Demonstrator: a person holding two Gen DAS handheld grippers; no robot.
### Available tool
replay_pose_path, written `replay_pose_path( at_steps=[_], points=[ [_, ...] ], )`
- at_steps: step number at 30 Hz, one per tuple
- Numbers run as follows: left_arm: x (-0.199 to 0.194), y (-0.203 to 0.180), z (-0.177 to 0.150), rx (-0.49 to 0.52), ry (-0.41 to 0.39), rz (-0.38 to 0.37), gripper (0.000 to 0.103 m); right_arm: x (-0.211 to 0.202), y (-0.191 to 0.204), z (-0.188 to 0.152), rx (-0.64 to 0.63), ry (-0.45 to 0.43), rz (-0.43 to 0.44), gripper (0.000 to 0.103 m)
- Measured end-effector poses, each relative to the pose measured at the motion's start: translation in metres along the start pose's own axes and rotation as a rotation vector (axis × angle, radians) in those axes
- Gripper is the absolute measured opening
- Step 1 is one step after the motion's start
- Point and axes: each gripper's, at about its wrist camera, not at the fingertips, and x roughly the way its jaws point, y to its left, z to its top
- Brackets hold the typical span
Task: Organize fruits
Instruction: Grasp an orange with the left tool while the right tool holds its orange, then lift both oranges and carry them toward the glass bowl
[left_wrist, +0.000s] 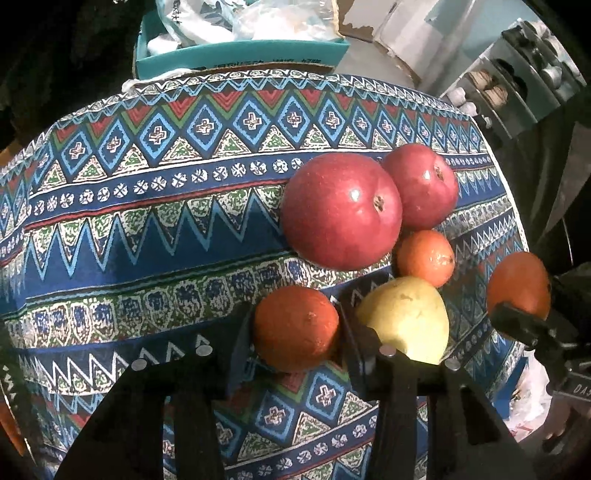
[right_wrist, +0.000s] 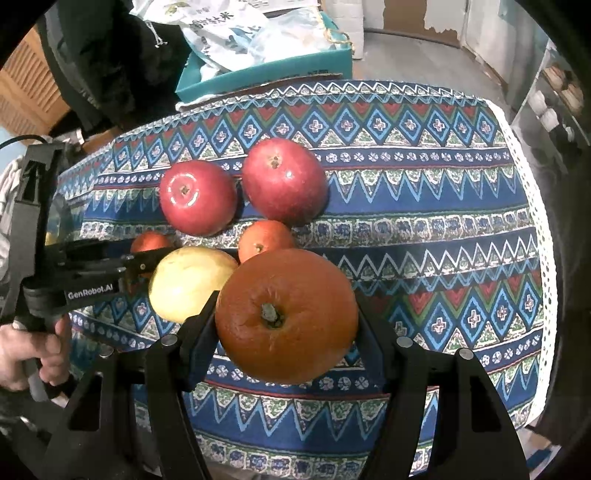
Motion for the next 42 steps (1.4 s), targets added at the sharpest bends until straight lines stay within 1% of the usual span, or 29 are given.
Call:
replay_pose_path(
  at_steps=[2,7,14,25,34,42],
  points=[
    [-0.008,0.001,-0.002,0.009,-0.017,0.000,0.046,-0.001,0.002,0.001,-0.006,-0.004,0.001,0.067],
    [-0.032,0.000,-0.003,0.057,-0.077,0.028,0.046,-0.006,0.010,0.004,-0.025,-0.024,0.004,0.067],
    [-0.060,0.002,-0.009,0.080,-0.132,0.041,0.046,-0.017,0.024,0.009,-0.056,-0.062,0.005,0.067],
    [-0.104,0.004,-0.020,0.095,-0.208,0.055,0.046,-0.044,0.051,0.016,-0.107,-0.130,0.021,0.067],
    [-0.140,0.006,-0.030,0.116,-0.276,0.059,0.046,-0.068,0.085,0.025,-0.156,-0.183,0.050,0.067],
    [-0.166,0.018,-0.038,0.092,-0.309,0.062,0.046,-0.080,0.116,0.031,-0.199,-0.208,0.082,0.067]
  ],
)
